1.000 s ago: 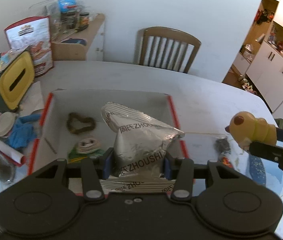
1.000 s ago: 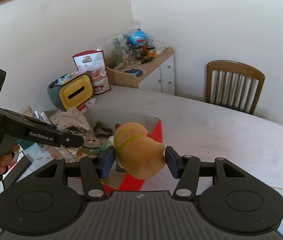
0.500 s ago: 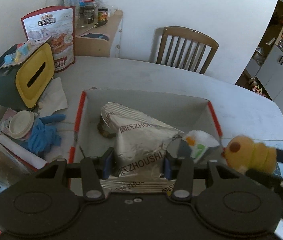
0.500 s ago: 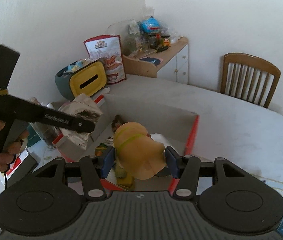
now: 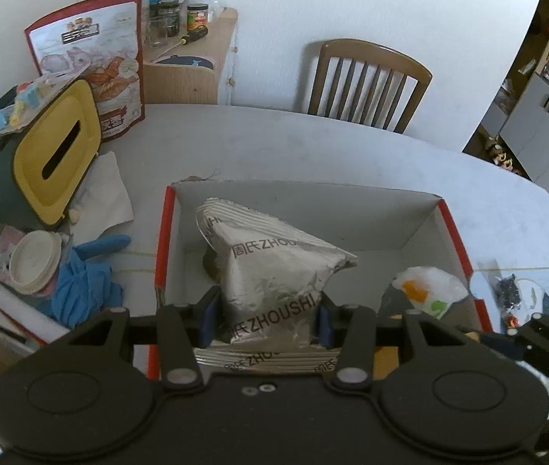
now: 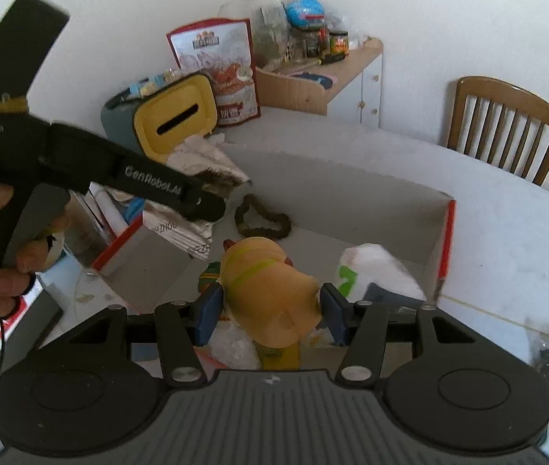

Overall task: Organize objects
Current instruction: 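Carry the silver bag and pig plush over the cardboard box with both grippers, then lower into the box and open the left gripper while the right releases the pig plush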

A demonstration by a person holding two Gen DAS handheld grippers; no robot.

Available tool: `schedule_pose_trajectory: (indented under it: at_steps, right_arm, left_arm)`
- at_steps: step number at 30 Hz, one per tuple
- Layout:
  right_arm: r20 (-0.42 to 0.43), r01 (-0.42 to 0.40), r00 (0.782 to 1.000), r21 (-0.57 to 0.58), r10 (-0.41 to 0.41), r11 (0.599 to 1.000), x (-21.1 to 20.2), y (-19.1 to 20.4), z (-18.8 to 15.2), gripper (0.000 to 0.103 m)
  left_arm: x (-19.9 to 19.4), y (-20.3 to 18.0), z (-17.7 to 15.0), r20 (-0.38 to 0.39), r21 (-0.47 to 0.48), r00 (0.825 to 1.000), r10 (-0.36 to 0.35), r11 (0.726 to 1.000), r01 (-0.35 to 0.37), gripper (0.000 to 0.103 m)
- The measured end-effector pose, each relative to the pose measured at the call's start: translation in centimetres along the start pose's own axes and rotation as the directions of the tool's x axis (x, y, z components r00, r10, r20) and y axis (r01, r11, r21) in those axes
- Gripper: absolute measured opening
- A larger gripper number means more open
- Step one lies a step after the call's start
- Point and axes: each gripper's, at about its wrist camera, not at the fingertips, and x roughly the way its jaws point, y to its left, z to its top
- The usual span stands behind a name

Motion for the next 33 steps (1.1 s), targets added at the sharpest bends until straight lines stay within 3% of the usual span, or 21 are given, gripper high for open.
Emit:
schedule_pose_trajectory:
  at_steps: [18, 33]
  right_arm:
    - [-0.083, 0.146, 0.986, -0.036, -0.148, 0.989, 6.3, 0.6, -0.4, 0.055]
    - [-0.096, 0.122, 0.988, -0.011, -0.122, 0.993, 6.5, 0.6, -0.3, 0.058]
  left_arm:
    - [5.6, -0.2, 1.0, -0.085, 0.058, 0.996, -0.008, 0.998, 0.013, 0.046]
    - [7.8, 0.1, 0.7, -0.144, 0.068, 0.990, -0.001, 0.998, 0.011, 0.047]
